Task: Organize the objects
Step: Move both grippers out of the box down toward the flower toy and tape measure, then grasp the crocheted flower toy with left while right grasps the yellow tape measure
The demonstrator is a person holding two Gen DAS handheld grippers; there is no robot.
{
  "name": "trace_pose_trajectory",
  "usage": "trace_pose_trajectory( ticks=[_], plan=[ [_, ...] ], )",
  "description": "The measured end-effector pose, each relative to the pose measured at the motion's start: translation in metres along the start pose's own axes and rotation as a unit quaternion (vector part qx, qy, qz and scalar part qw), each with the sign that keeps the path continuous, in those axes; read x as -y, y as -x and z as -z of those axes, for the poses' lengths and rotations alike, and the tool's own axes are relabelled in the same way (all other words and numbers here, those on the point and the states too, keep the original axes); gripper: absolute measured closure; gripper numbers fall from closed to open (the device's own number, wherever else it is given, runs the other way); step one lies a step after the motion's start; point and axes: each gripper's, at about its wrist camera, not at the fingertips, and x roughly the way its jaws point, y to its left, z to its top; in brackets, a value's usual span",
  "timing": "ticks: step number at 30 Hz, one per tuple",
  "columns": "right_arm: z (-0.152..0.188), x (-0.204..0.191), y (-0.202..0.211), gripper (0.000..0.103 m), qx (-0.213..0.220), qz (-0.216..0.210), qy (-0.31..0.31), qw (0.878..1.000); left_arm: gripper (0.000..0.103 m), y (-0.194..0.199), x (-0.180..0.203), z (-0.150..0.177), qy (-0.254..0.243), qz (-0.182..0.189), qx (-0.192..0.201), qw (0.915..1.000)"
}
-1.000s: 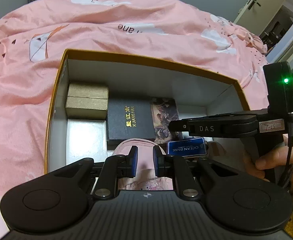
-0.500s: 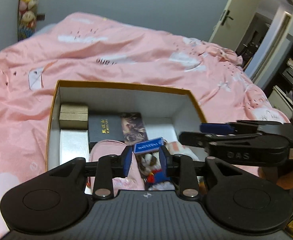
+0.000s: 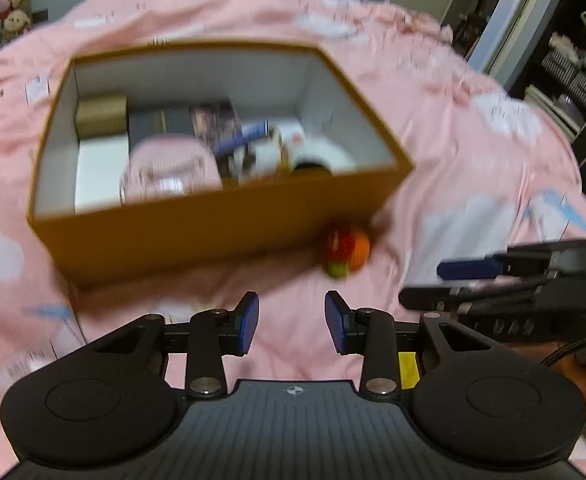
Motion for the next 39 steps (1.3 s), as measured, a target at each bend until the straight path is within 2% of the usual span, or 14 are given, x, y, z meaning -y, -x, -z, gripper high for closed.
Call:
trace_pose_trajectory(
  ticks=[3,7,17,20,25,29,33,36,39],
  plan=[
    [0.025,-0.003,-0.016,0.047,-0.051,0.013,-0.011,0.999,0.061,-0.006,-0.001,0.009,0.006,0.001,-0.020,0.9998],
    [0.043,-0.005,-0.024,0.046,-0.090,0.021,-0.019,0.996,0.061,-0.009,0.002,0.014,0.002,-0.004,-0.029,0.9996],
    [0.045,-0.009,-0.050,0.044,-0.121,0.027,-0.014,0.992,0.061,-0.009,0.006,0.018,-0.004,-0.011,-0.025,0.9996],
    [0.047,-0.008,-0.053,0.047,-0.125,0.021,-0.011,0.992,0.061,-0.010,0.006,0.018,-0.006,-0.006,-0.026,0.9996],
    [0.048,-0.007,-0.047,0.048,-0.112,0.015,-0.011,0.994,0.061,-0.010,0.010,0.016,-0.016,0.018,-0.015,0.9996],
    [0.042,-0.009,-0.028,0.048,-0.079,0.018,0.005,0.997,0.060,-0.012,0.014,0.008,-0.025,0.022,-0.003,0.9994],
    [0.025,-0.003,-0.008,0.048,-0.033,0.036,0.023,0.999,0.048,-0.023,0.017,-0.007,-0.024,0.032,0.004,0.9992],
    [0.007,0.007,0.000,0.048,-0.006,0.038,0.029,0.999,0.045,-0.037,0.019,-0.019,-0.014,0.046,0.005,0.9988],
    [-0.004,0.018,-0.007,0.048,0.002,0.033,0.034,0.999,0.042,-0.055,0.021,-0.028,0.002,0.050,0.004,0.9987]
  ],
)
